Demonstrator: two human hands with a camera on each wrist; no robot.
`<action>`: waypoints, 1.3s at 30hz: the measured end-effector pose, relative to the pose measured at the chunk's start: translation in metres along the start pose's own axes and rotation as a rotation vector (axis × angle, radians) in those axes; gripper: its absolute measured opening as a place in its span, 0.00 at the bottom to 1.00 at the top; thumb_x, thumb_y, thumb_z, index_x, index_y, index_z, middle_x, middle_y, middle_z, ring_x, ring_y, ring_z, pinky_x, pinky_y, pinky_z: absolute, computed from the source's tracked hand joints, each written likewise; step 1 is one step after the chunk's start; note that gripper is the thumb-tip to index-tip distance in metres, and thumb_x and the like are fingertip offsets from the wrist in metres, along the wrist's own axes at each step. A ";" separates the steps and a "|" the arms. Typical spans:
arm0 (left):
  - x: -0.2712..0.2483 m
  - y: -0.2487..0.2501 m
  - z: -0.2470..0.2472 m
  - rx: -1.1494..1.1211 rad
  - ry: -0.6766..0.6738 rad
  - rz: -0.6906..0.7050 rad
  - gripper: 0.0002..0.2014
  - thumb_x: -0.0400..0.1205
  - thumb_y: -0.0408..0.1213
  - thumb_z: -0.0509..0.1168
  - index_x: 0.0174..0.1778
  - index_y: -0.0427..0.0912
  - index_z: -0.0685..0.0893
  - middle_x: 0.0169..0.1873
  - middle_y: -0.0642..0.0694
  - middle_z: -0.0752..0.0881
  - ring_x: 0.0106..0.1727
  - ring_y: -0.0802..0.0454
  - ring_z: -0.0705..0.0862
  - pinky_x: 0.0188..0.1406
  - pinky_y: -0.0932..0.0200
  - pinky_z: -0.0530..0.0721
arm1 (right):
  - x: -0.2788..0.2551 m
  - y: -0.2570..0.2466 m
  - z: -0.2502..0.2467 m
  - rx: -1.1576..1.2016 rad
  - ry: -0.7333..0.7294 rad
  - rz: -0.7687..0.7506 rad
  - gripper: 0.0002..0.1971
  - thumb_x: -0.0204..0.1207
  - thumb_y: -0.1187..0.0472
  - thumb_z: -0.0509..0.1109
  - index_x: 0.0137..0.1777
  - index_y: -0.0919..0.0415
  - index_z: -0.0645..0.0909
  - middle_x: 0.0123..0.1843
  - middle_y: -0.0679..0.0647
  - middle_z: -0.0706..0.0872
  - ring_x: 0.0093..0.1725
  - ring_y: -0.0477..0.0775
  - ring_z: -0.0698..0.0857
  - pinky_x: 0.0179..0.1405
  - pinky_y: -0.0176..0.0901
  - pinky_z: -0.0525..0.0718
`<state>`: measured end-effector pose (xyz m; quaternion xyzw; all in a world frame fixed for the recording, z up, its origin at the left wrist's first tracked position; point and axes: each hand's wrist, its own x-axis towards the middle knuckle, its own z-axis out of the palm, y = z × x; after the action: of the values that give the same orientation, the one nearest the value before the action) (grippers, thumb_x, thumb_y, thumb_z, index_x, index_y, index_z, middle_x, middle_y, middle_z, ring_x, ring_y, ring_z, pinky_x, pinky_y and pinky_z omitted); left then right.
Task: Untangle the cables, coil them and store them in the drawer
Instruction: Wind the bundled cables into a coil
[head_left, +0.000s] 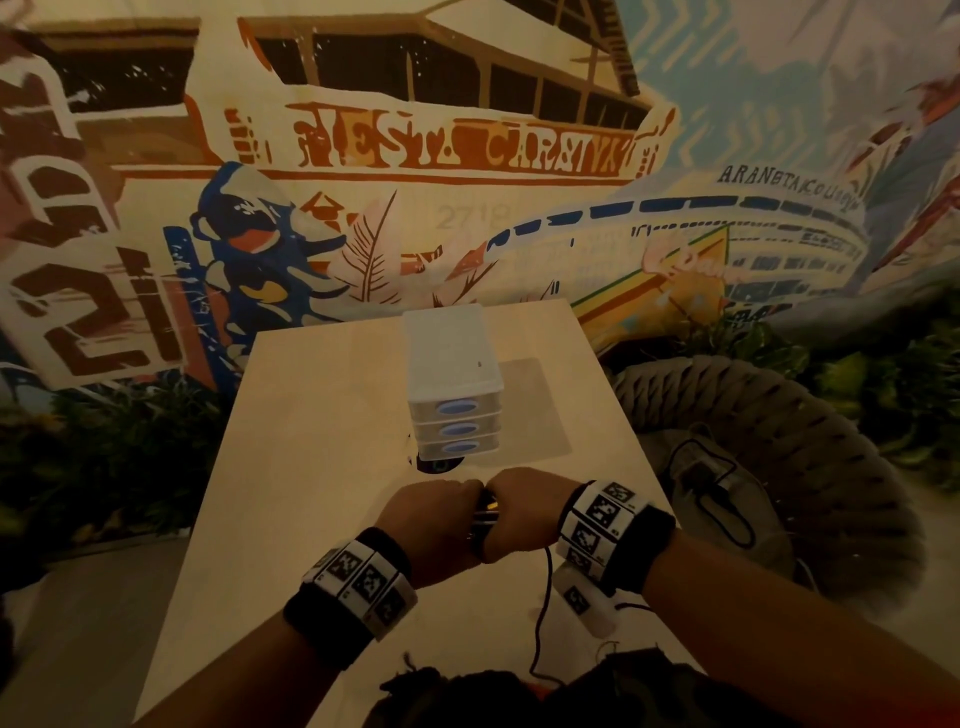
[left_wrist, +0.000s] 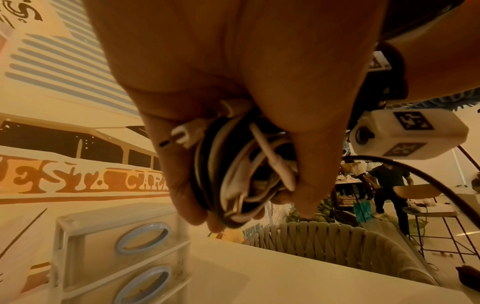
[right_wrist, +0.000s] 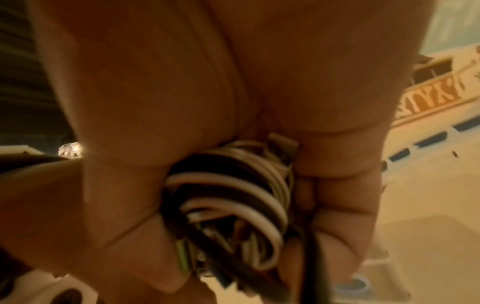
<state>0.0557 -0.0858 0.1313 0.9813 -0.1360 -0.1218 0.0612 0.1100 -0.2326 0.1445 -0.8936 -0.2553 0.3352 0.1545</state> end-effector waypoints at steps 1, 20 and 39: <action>-0.001 0.000 -0.001 -0.008 0.010 -0.002 0.20 0.80 0.58 0.66 0.62 0.51 0.80 0.50 0.52 0.89 0.50 0.49 0.88 0.52 0.53 0.86 | 0.000 -0.001 -0.001 -0.006 0.005 -0.011 0.21 0.67 0.50 0.82 0.54 0.63 0.88 0.49 0.59 0.90 0.46 0.58 0.88 0.47 0.50 0.87; -0.022 -0.048 -0.009 -1.028 0.137 0.073 0.43 0.64 0.71 0.78 0.75 0.69 0.72 0.67 0.59 0.85 0.66 0.52 0.85 0.60 0.41 0.87 | -0.021 0.018 -0.012 0.583 -0.006 -0.295 0.10 0.76 0.67 0.75 0.52 0.52 0.85 0.46 0.49 0.90 0.38 0.46 0.87 0.43 0.41 0.85; -0.014 -0.012 -0.040 -1.362 0.208 0.361 0.14 0.75 0.34 0.78 0.54 0.34 0.88 0.55 0.35 0.90 0.65 0.32 0.85 0.65 0.32 0.83 | -0.034 -0.006 -0.013 0.789 -0.247 -0.380 0.11 0.77 0.61 0.72 0.56 0.65 0.83 0.45 0.58 0.87 0.45 0.54 0.86 0.54 0.53 0.85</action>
<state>0.0556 -0.0672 0.1707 0.6938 -0.1834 -0.0732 0.6926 0.0946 -0.2486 0.1744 -0.6569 -0.2840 0.4767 0.5105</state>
